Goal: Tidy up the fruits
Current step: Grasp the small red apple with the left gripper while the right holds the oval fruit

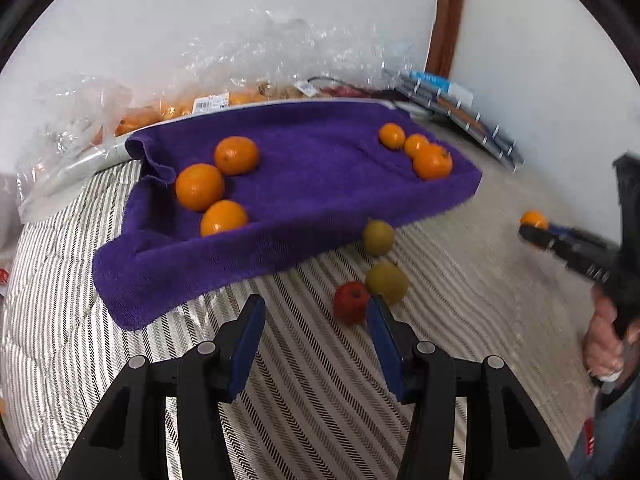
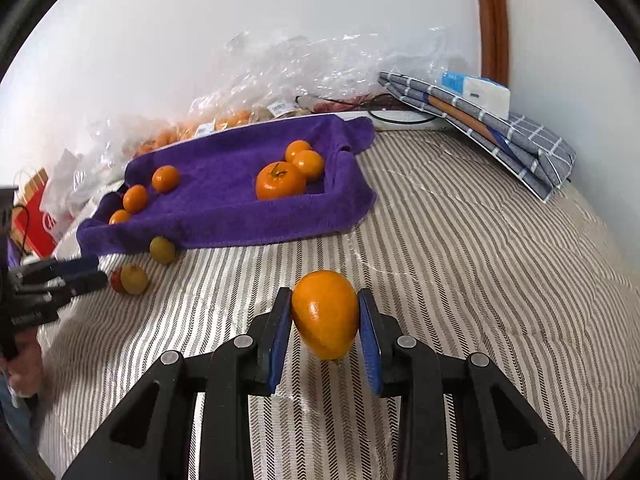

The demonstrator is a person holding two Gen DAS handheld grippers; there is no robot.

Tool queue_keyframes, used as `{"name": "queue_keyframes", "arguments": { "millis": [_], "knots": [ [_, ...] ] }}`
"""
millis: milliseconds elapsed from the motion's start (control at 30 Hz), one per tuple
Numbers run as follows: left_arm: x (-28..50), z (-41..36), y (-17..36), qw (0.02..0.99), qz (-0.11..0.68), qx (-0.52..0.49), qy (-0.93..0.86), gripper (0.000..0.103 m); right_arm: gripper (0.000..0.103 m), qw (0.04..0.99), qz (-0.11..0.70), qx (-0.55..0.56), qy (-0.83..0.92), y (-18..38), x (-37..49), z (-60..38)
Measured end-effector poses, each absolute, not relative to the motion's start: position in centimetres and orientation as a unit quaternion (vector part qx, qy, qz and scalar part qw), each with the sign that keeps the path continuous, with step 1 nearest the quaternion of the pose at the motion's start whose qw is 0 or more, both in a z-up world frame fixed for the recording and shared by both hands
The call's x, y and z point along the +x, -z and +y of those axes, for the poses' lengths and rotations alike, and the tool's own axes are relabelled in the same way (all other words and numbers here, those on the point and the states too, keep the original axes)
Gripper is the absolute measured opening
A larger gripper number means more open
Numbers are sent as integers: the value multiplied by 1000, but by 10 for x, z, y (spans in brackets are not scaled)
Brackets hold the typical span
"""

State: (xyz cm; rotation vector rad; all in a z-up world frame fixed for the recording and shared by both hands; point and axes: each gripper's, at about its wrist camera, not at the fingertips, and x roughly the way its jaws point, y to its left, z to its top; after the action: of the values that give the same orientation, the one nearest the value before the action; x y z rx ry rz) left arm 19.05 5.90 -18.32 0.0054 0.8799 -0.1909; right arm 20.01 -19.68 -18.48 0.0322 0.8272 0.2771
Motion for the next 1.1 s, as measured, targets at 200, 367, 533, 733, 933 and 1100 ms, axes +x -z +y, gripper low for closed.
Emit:
{"name": "queue_keyframes", "arguments": {
  "millis": [200, 367, 533, 733, 933, 1100],
  "knots": [
    [194, 45, 194, 892, 442, 46, 85, 50, 32, 906, 398, 36, -140, 184, 201, -202],
    [201, 44, 194, 892, 442, 43, 80, 38, 32, 905, 397, 41, -145, 185, 200, -203],
    [209, 36, 194, 892, 442, 48, 84, 35, 32, 906, 394, 49, -144, 184, 199, -206],
    [211, 32, 193, 892, 441, 45, 83, 34, 32, 906, 394, 53, -144, 185, 199, -206],
    [210, 43, 189, 897, 431, -3, 95, 23, 32, 906, 396, 53, -141, 186, 199, -206],
    [205, 51, 183, 909, 407, -26, 88, 23, 32, 907, 394, 52, -140, 185, 199, -207]
  ]
}}
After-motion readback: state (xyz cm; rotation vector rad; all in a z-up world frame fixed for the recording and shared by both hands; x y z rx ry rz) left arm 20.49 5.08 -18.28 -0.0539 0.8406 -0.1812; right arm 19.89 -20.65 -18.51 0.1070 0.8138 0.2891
